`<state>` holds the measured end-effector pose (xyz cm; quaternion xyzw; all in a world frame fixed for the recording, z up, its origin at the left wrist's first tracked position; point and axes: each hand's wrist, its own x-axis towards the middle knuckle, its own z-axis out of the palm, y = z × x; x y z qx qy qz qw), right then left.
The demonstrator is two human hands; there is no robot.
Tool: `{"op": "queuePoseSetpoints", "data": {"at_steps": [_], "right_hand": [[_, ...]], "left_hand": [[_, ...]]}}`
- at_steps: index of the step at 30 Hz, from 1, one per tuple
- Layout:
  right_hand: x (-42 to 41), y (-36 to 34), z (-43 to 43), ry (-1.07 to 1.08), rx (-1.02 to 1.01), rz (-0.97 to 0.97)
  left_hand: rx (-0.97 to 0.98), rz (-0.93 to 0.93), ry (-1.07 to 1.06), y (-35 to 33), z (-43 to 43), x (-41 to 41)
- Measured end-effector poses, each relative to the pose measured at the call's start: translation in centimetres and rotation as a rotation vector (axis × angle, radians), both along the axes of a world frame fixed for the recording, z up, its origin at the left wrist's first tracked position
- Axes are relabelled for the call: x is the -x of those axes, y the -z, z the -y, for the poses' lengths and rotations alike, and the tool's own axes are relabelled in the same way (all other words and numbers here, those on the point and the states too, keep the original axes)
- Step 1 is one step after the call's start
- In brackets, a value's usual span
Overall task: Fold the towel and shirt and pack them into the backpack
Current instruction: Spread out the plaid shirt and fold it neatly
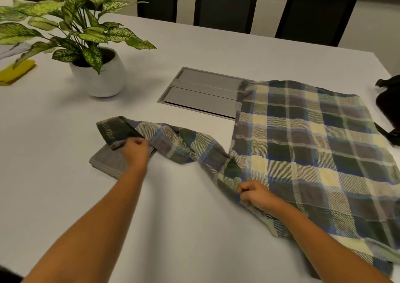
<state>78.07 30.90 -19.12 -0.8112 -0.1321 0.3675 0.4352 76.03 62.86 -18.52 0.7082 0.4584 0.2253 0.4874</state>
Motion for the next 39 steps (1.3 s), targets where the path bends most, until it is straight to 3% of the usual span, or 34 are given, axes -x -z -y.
{"op": "queuePoseSetpoints", "data": {"at_steps": [3,5,9,12,17,19,24,32,39], "right_hand": [[-0.5,-0.9,1.5,-0.023,-0.038,-0.081],[-0.7,-1.3,2.3,-0.111,0.003,-0.111],[-0.5,-1.7,3.0,-0.326,0.121,-0.148],[0.1,-0.7,3.0,-0.429,0.255,-0.043],[0.5,0.8,2.4,-0.035,0.237,0.433],[0.5,1.1,2.4,-0.027,0.278,0.563],[0.8,2.2,3.1,-0.239,0.424,0.559],[0.4,-0.2,1.0,-0.194,0.298,0.667],[0.6,-1.0,-6.5,-0.299,0.174,0.610]], "left_hand": [[0.359,0.009,0.036,2.4,2.2,-0.6],[0.433,0.007,0.005,3.0,2.5,-1.2],[0.367,-0.032,-0.087,2.2,2.0,-1.8],[0.324,-0.094,-0.100,1.9,1.0,-1.7],[0.353,-0.114,-0.101,2.7,-0.2,-1.3],[0.367,-0.091,-0.086,2.7,0.1,-1.3],[0.421,-0.039,-0.034,2.7,0.2,-1.2],[0.418,0.014,-0.039,1.9,-0.7,-0.8],[0.461,0.042,-0.115,0.2,-3.1,-2.0]]}}
